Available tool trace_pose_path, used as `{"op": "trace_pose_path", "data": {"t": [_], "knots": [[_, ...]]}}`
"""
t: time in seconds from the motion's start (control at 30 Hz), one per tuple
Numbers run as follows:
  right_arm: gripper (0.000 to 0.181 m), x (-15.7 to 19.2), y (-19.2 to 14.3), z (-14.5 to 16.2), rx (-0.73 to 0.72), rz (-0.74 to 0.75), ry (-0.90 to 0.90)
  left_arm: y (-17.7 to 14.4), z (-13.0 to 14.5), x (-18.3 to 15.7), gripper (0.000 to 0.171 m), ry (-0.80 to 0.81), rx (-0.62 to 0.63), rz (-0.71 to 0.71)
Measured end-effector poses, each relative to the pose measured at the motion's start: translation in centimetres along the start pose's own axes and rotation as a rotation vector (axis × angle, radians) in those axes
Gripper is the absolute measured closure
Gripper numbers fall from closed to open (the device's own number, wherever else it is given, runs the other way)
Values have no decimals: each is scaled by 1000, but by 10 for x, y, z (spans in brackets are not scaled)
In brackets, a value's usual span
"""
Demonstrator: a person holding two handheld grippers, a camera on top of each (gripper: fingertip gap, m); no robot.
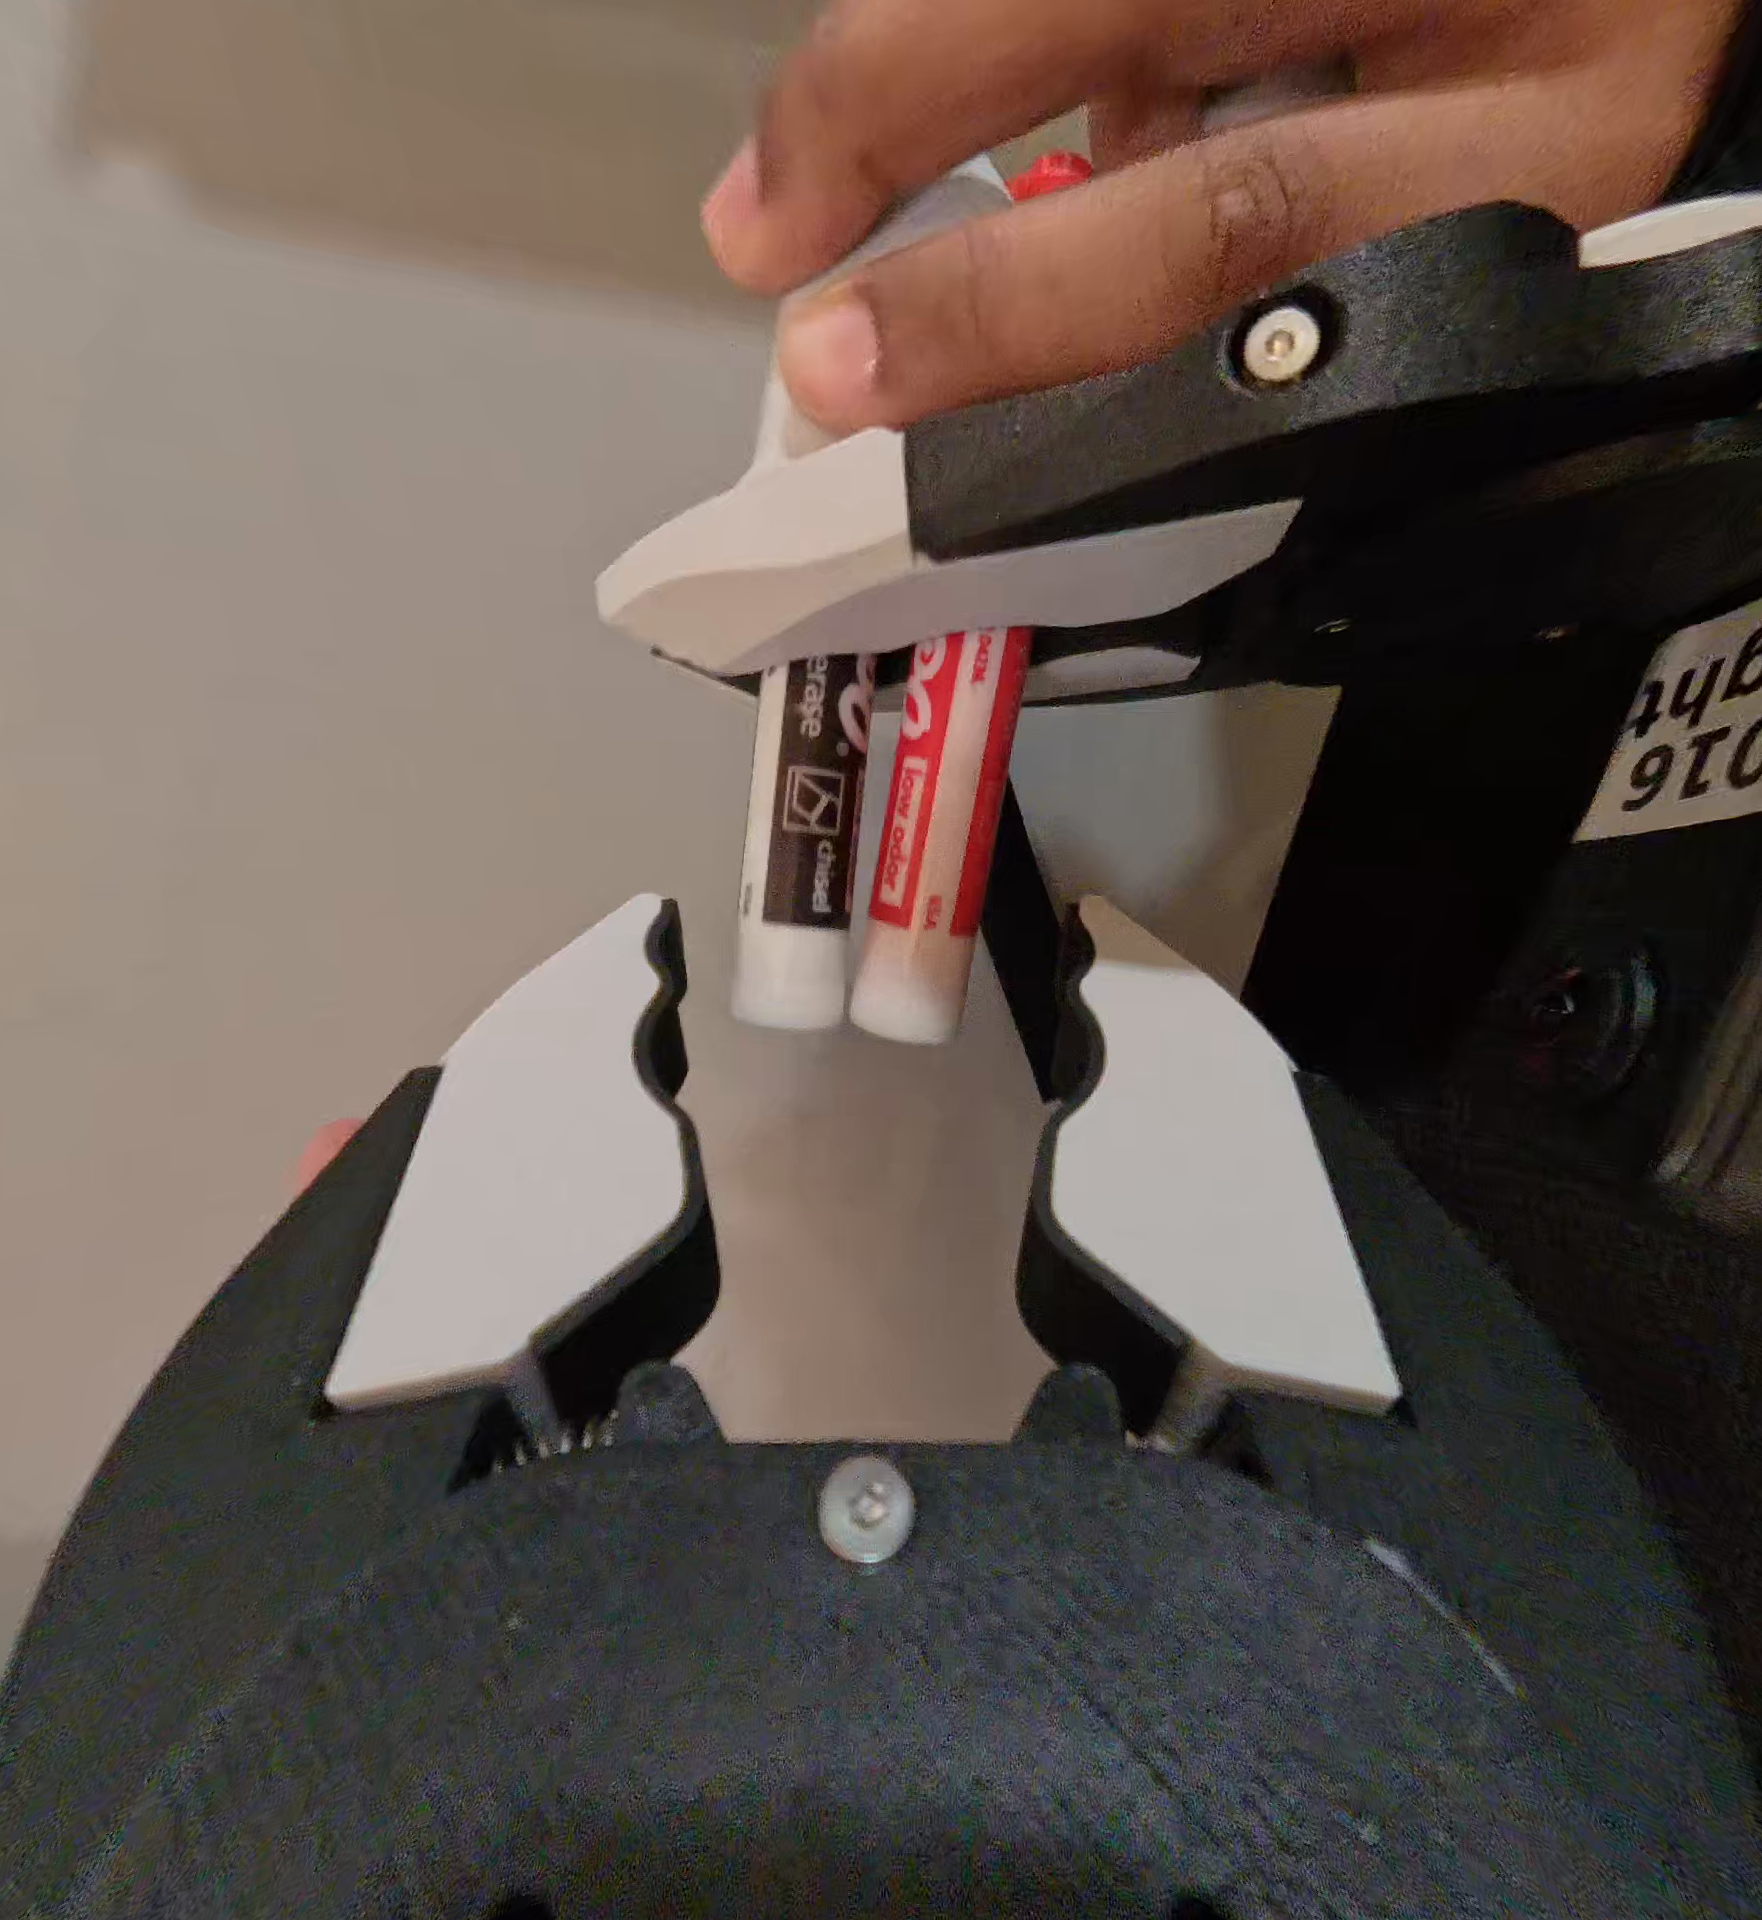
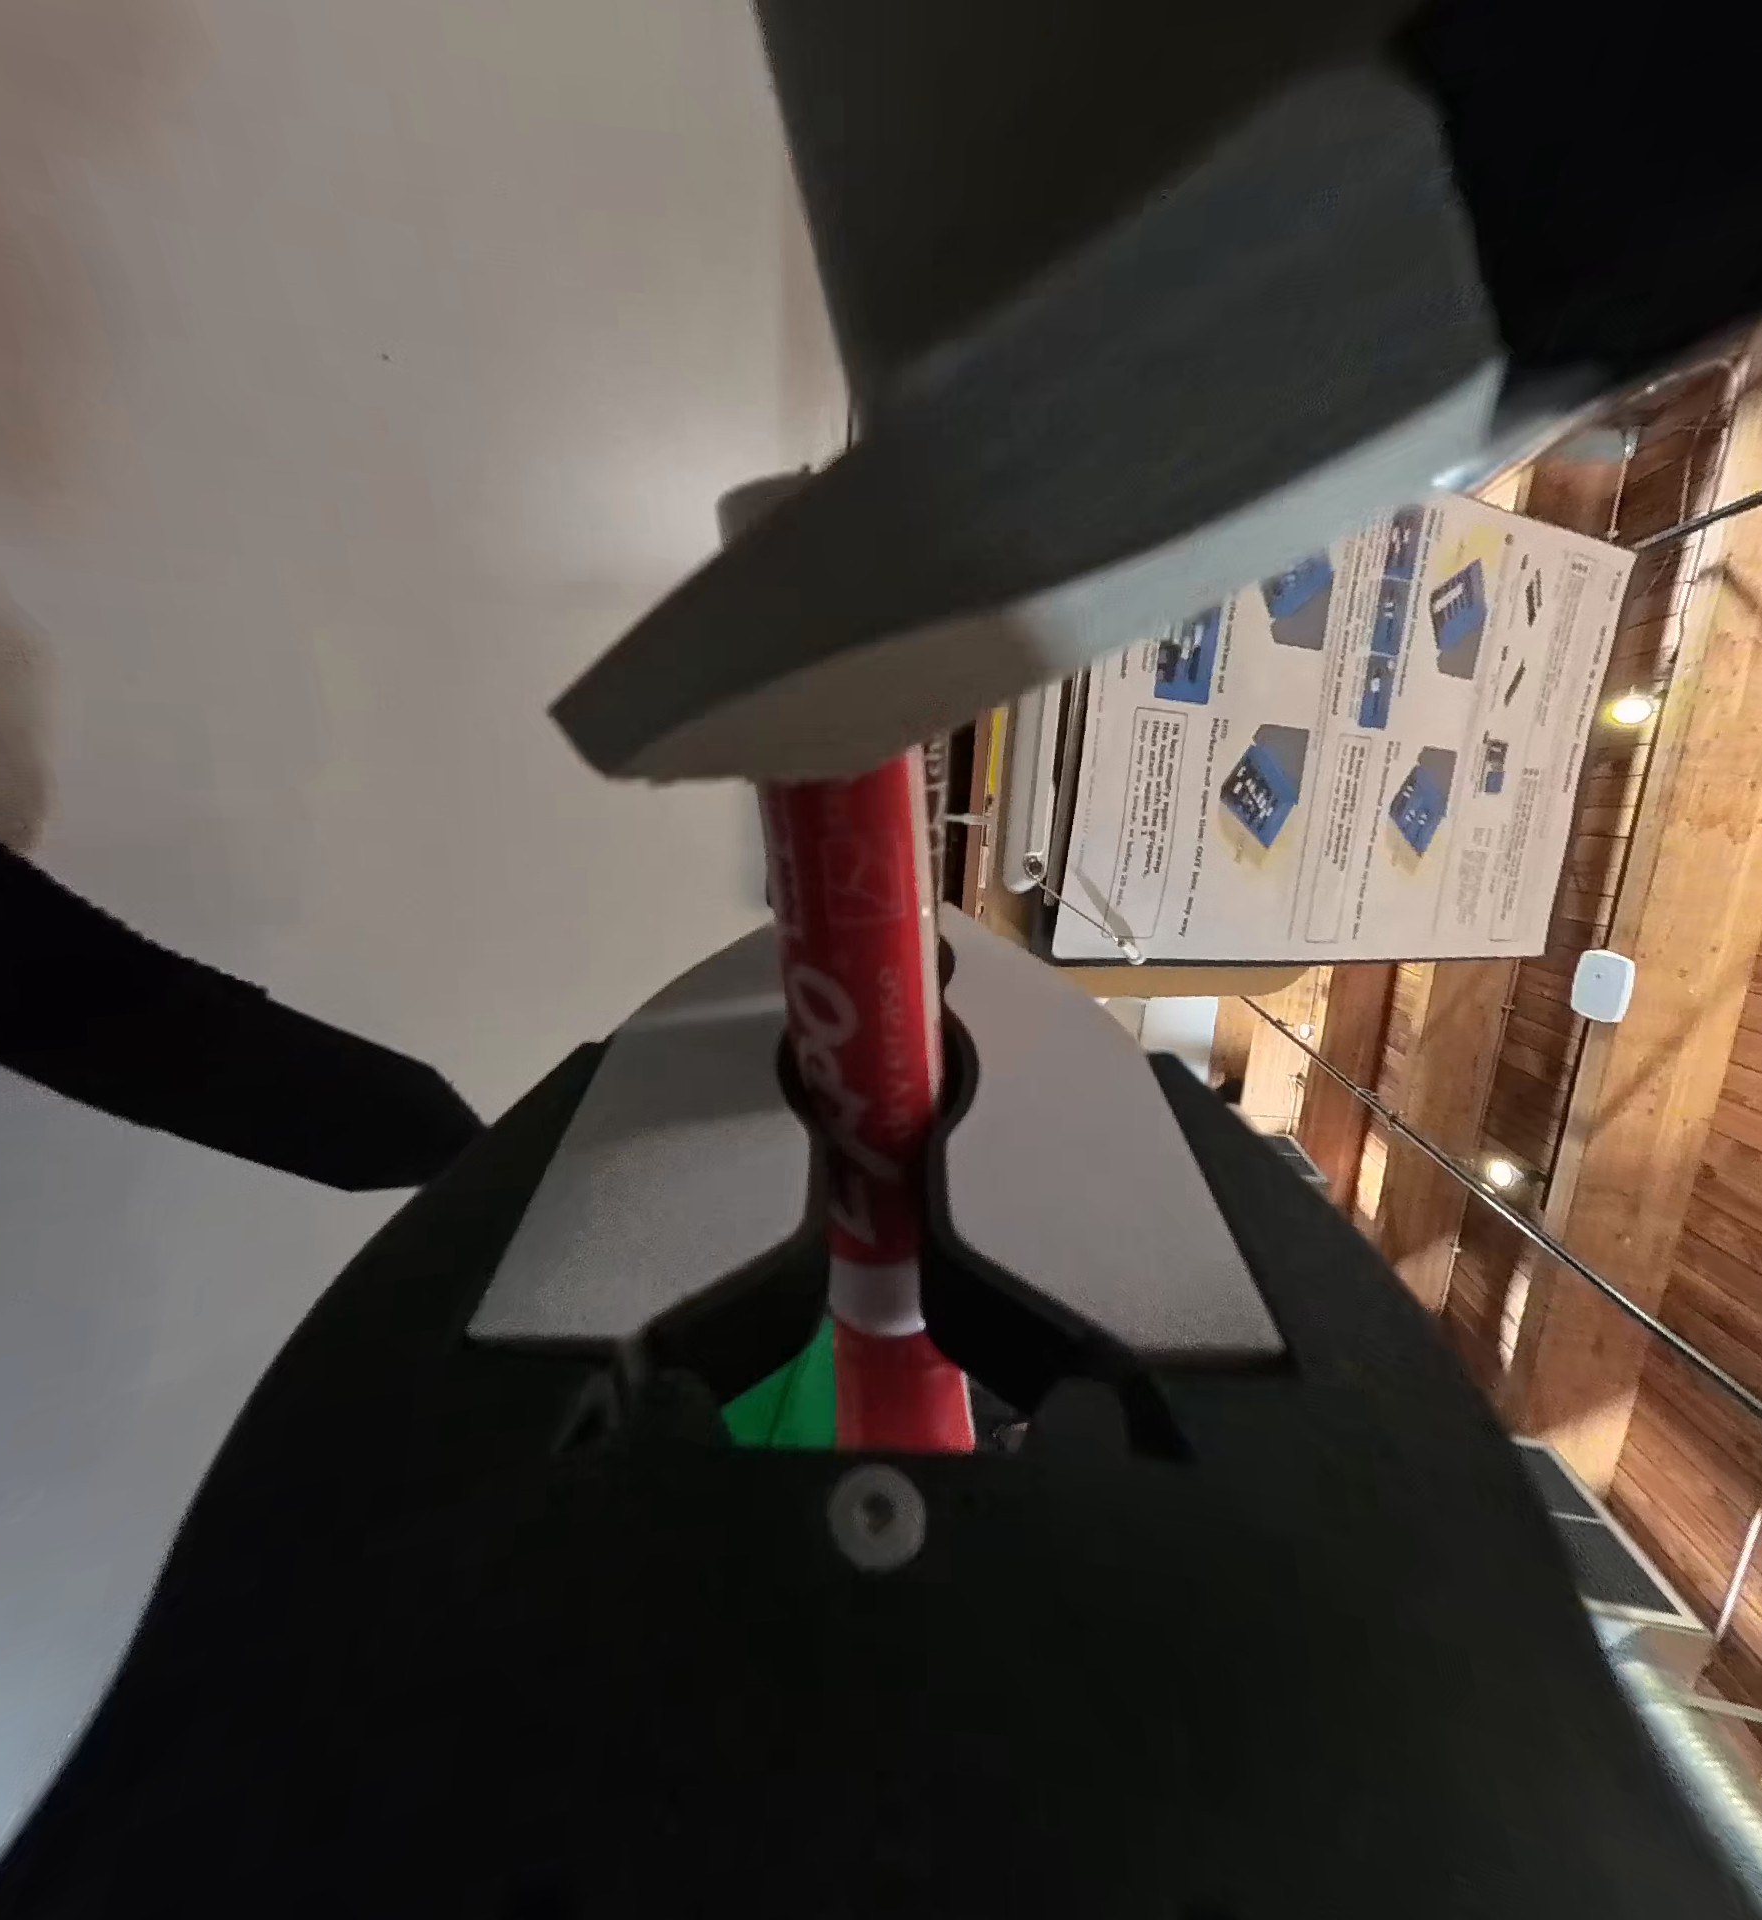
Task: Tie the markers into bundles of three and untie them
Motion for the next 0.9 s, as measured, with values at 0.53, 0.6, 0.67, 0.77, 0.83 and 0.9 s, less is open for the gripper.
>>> {"op": "trace_pose_path", "data": {"t": [0.53,0.6,0.67,0.77,0.83,0.9], "knots": [[166,3,-12,-14,-44,-14,-13,20,10,-25,102,155,177,88],[166,4,-13,-15,-42,-17,-16,21,9,-24,104,141,180,96],[166,3,-13,-16,-42,-13,-25,22,9,-23,107,135,183,100],[167,4,-14,-16,-41,-8,-34,21,7,-25,112,124,184,120],[167,4,-14,-17,-40,-7,-37,21,7,-27,113,124,186,128],[167,5,-14,-18,-38,-6,-42,22,7,-28,114,129,193,131]]}}
Point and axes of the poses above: each gripper's, where its closed fingertips meet, y out along the fingers, z out of its underside, x = y × z across the jaws, the point moved 1 cm from there along -y, back along the fingers, and after that the axes turned 13 degrees about -z, right-handed, at the moved point
